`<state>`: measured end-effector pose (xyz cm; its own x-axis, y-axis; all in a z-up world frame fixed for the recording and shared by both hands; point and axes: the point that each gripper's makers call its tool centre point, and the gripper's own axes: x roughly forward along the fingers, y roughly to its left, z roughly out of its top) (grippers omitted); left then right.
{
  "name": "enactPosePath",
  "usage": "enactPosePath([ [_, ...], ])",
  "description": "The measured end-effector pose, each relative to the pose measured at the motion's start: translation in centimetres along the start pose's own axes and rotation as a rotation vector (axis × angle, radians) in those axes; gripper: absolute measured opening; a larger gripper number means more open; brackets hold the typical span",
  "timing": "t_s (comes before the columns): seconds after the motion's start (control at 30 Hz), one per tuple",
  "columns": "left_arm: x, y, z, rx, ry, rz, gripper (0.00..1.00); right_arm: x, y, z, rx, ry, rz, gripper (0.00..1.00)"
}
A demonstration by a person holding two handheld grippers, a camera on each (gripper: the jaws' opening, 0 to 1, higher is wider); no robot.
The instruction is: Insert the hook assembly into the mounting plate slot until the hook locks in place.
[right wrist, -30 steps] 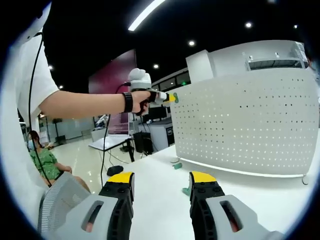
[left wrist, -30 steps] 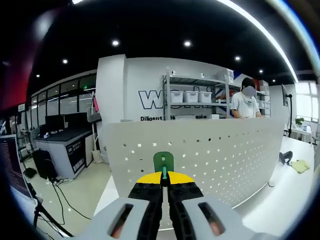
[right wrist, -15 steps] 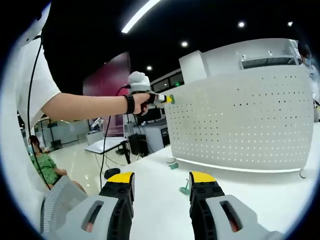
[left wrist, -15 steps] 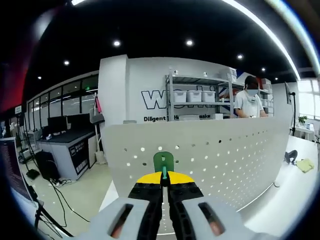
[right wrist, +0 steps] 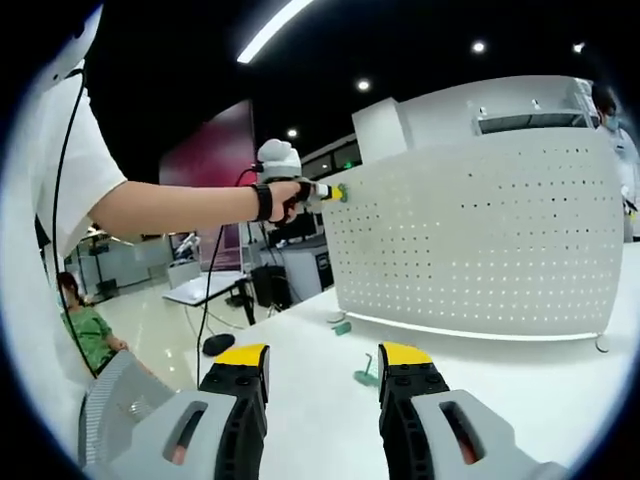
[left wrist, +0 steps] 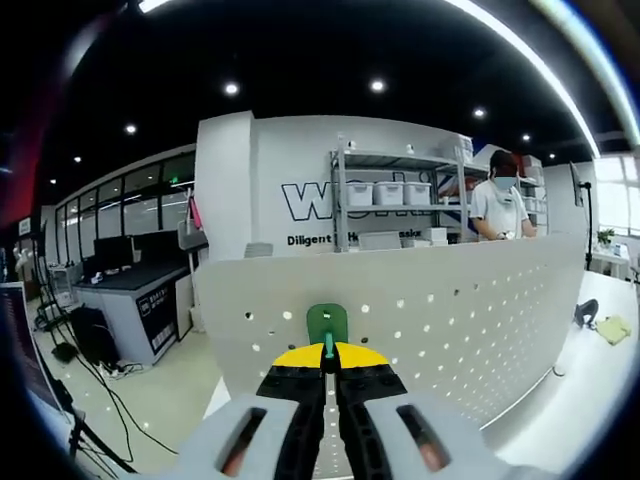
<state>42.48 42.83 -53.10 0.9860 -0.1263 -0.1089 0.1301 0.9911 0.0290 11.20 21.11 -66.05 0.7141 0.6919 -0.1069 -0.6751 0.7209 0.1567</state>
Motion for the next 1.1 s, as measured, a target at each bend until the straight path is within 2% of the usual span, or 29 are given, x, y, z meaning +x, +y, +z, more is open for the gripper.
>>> enactPosePath([
  [0.13,0.18,0.01,0.00,0.017,0.002,0.002,0.02,0.05,-0.06,-0.26,-0.016,0.016,-0.001,0.44],
  [0.27,0.34,0.16,-0.22,-0.007,0.011,-0.001,0.02,-0.02,-0.09,-0.13,-0.010,0.008,-0.004,0.44],
  [0.47,0.38,-0.01,-0.19,0.036,0.030,-0.002,0.02,-0.11,-0.20,-0.20,-0.011,0.012,-0.006,0.44],
  [0.53,0.32,-0.13,-0.15,0.100,0.044,-0.001,0.02,-0.10,-0.15,-0.28,-0.014,0.015,-0.005,0.44],
  [0.73,0.33,-0.10,-0.15,0.127,0.062,-0.001,0.02,-0.01,-0.04,-0.24,-0.017,0.019,0.001,0.44],
  [0.77,0.36,-0.11,-0.09,0.125,0.068,-0.002,0.02,0.00,-0.04,-0.22,-0.021,0.019,0.001,0.44],
  [0.87,0.40,-0.05,-0.21,0.041,0.081,-0.016,0.02,0.04,-0.03,-0.20,-0.016,0.019,0.003,0.44],
  [1.1,0.13,-0.21,-0.31,0.066,0.086,-0.027,0.03,0.24,0.08,-0.21,-0.024,0.025,0.010,0.43],
])
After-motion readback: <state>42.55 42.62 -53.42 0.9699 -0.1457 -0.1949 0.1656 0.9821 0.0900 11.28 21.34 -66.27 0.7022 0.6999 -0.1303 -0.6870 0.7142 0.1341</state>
